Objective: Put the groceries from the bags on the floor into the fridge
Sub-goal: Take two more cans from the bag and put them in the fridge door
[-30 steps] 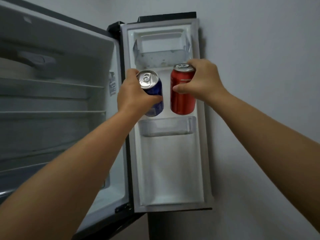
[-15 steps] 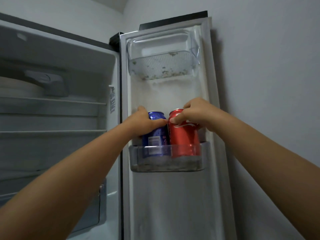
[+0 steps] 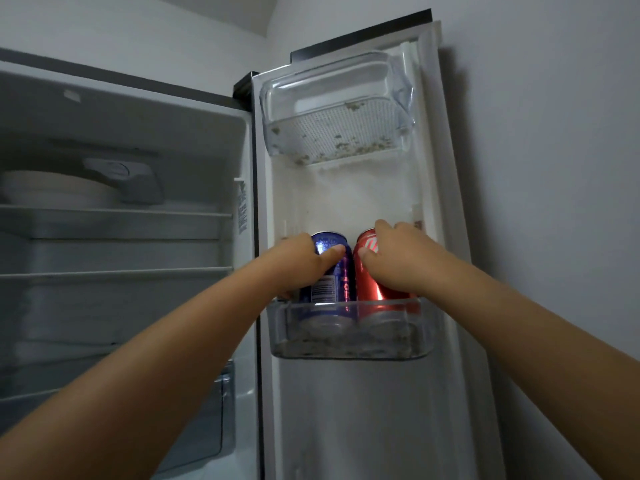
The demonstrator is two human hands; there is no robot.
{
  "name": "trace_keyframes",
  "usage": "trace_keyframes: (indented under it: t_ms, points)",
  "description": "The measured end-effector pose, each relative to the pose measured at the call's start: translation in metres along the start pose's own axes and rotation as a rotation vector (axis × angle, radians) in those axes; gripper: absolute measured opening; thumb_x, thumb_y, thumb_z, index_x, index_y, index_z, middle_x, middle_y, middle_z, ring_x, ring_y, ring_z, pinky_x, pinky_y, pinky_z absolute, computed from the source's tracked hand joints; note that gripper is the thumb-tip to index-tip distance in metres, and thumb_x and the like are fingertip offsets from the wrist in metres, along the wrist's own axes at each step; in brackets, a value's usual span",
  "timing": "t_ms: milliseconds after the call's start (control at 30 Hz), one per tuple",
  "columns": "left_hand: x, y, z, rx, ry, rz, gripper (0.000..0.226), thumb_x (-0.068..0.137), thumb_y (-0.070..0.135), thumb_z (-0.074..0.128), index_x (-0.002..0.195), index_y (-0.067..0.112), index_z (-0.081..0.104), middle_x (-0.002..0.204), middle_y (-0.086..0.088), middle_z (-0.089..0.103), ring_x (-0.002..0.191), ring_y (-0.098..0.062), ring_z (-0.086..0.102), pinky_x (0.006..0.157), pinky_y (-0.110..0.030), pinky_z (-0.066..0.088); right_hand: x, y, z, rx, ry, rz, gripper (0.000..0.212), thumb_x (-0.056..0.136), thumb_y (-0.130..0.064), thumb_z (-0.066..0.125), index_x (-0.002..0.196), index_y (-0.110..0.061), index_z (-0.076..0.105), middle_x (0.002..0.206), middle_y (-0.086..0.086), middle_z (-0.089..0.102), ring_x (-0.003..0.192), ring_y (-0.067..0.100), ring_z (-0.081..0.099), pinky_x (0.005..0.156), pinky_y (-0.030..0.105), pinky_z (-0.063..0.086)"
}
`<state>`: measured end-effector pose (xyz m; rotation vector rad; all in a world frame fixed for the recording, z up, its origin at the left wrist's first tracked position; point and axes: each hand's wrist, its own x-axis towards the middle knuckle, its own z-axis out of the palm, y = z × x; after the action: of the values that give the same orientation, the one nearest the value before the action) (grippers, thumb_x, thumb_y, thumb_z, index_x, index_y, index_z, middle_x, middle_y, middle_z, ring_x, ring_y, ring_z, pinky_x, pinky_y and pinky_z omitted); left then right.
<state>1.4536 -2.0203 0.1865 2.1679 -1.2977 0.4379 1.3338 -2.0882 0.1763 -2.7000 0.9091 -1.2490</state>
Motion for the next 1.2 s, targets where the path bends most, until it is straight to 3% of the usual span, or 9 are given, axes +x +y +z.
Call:
trace_keyframes:
  t_ms: [133,200,400,500,567,667,1000,1200]
  points:
    - [-0.021,-0.008,-0.006,0.165,0.076,0.042,0.044,0.097,0.037,0.041,0.128,0.007,0.047,0.125,-0.015,0.059,0.109,-0.03,0.056,0.089,-0.033,0.044,-0.008,0.003,0.003,-0.016,0.068,-0.041,0.036,0.092,-0.024,0.044,0.12,-0.003,0.047,0.125,0.022,0.049,0.112,0.035,0.05,0.086,0.032,0.04]
    - [-0.04,-0.01,-0.012,0.202,0.094,0.042,0.041,0.098,0.03,0.041,0.132,0.008,0.044,0.131,-0.014,0.056,0.119,-0.03,0.053,0.095,-0.034,0.043,-0.015,0.003,0.002,-0.001,0.151,-0.066,0.032,0.089,-0.022,0.047,0.111,-0.001,0.054,0.119,0.024,0.055,0.107,0.035,0.054,0.082,0.032,0.041]
    - [-0.117,-0.021,-0.024,0.319,0.11,0.054,0.034,0.097,0.022,0.039,0.128,0.011,0.05,0.128,-0.012,0.057,0.116,-0.03,0.054,0.092,-0.034,0.046,-0.058,-0.018,-0.005,-0.026,0.147,-0.196,0.024,0.084,-0.014,0.051,0.084,0.007,0.062,0.094,0.027,0.062,0.09,0.039,0.058,0.066,0.033,0.035]
    - [-0.167,-0.03,-0.027,0.366,0.058,0.021,0.035,0.098,0.023,0.038,0.129,0.01,0.048,0.128,-0.013,0.056,0.116,-0.031,0.053,0.089,-0.035,0.045,-0.095,-0.03,-0.003,-0.03,0.095,-0.183,0.025,0.086,-0.015,0.051,0.092,0.006,0.063,0.101,0.027,0.064,0.094,0.039,0.059,0.067,0.033,0.037]
    - [-0.199,-0.037,-0.031,0.401,0.035,0.002,0.034,0.098,0.024,0.037,0.127,0.009,0.049,0.126,-0.013,0.056,0.113,-0.031,0.054,0.08,-0.034,0.043,-0.121,-0.038,-0.003,-0.015,0.075,-0.181,0.028,0.085,-0.014,0.051,0.103,0.005,0.062,0.111,0.025,0.061,0.103,0.037,0.057,0.079,0.034,0.043]
    - [-0.249,-0.049,-0.036,0.415,0.017,-0.049,0.035,0.098,0.024,0.038,0.128,0.01,0.049,0.127,-0.011,0.056,0.113,-0.029,0.054,0.083,-0.035,0.045,-0.163,-0.055,0.001,0.047,0.031,-0.217,0.037,0.085,-0.011,0.052,0.118,0.004,0.057,0.125,0.024,0.055,0.116,0.034,0.051,0.095,0.033,0.038]
    - [-0.449,-0.122,-0.073,0.499,-0.039,-0.471,0.032,0.093,0.019,0.044,0.12,0.011,0.059,0.125,-0.013,0.057,0.118,-0.032,0.052,0.092,-0.038,0.046,-0.313,-0.191,0.05,0.327,-0.361,-0.543,0.035,0.089,-0.011,0.049,0.12,0.002,0.057,0.13,0.017,0.055,0.123,0.03,0.046,0.102,0.036,0.036]
    - [-0.627,-0.139,-0.116,0.616,-0.077,-0.876,0.031,0.092,0.017,0.045,0.117,0.009,0.061,0.121,-0.013,0.058,0.114,-0.033,0.054,0.087,-0.036,0.047,-0.442,-0.307,0.059,0.553,-0.533,-0.883,0.033,0.086,-0.013,0.049,0.112,0.003,0.062,0.12,0.019,0.061,0.116,0.033,0.051,0.101,0.039,0.039]
